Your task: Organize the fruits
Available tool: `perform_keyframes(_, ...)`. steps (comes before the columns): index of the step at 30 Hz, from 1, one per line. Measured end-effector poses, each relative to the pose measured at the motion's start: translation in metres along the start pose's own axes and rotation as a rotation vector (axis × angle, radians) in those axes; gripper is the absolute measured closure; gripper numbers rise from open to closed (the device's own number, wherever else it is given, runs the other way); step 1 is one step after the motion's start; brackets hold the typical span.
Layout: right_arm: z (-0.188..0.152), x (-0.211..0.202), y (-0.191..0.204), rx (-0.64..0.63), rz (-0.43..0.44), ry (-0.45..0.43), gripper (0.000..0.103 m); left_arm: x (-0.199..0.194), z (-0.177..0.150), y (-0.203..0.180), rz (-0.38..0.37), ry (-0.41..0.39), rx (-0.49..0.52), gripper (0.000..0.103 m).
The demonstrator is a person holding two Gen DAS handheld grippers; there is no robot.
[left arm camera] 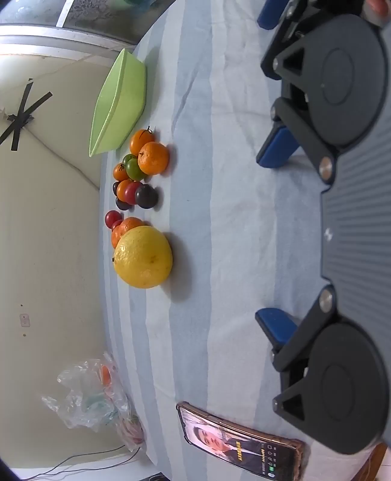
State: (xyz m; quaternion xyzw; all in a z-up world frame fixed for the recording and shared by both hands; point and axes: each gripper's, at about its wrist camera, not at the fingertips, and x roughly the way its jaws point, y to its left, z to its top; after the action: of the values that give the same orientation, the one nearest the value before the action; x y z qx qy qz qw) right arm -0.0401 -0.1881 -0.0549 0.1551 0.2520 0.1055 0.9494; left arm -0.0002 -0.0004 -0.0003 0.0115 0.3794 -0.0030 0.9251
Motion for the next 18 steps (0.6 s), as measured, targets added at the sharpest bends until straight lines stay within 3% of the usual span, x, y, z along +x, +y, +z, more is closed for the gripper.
perform_keyframes(11, 0.001, 0.0, 0.003, -0.013, -0.005, -0.001, 0.0, -0.01, -0.008, 0.005, -0.035, -0.076, 0.001, 0.0)
perform_keyframes(18, 0.0, 0.001, 0.005, -0.034, -0.019, -0.001, 0.0, -0.017, -0.015, 0.01, -0.051, -0.083, -0.017, 0.0)
